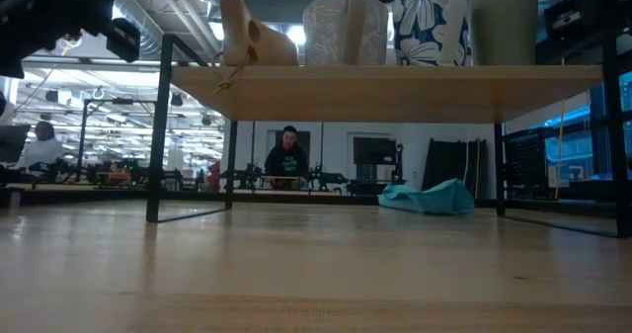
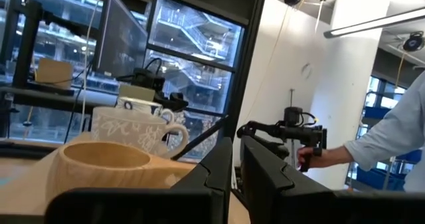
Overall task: Stack small to large cups/mugs on shelf
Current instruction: Return to Home Position
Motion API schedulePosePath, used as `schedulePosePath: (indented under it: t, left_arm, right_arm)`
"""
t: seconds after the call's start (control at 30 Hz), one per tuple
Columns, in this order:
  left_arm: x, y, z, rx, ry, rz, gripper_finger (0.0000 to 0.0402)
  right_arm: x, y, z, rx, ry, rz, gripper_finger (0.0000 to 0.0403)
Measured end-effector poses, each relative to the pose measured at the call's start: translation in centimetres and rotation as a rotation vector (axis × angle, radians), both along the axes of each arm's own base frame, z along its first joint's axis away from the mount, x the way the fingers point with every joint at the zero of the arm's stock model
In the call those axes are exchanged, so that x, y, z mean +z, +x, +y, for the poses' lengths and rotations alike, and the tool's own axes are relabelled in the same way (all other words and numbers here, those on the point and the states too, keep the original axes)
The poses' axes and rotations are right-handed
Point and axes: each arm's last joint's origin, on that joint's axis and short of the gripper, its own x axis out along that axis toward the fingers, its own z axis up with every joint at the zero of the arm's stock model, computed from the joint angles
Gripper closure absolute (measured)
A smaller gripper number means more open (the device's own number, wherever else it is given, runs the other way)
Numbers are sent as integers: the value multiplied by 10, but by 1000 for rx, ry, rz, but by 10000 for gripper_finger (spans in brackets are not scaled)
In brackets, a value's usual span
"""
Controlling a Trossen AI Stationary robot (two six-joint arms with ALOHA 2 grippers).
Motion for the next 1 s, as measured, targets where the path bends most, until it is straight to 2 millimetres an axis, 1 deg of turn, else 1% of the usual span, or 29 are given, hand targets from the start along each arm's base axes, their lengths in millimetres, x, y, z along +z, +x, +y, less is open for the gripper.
schedulePosePath:
  t: [0.43, 0.57, 0.87, 1.0]
  left_arm:
    - [-2, 1, 0, 1, -3, 22, 374]
    - [-2, 1, 0, 1, -3, 22, 374]
    - [-4, 1, 0, 2, -5, 40, 374]
    - [-4, 1, 0, 2, -5, 40, 374]
  right_arm:
    - [-7, 1, 0, 0, -11, 71, 185]
    - [-12, 2, 0, 0, -15, 126, 185]
    - [-14, 1, 1, 33, -86, 104, 185]
    - [-18, 2, 1, 36, -89, 149, 185]
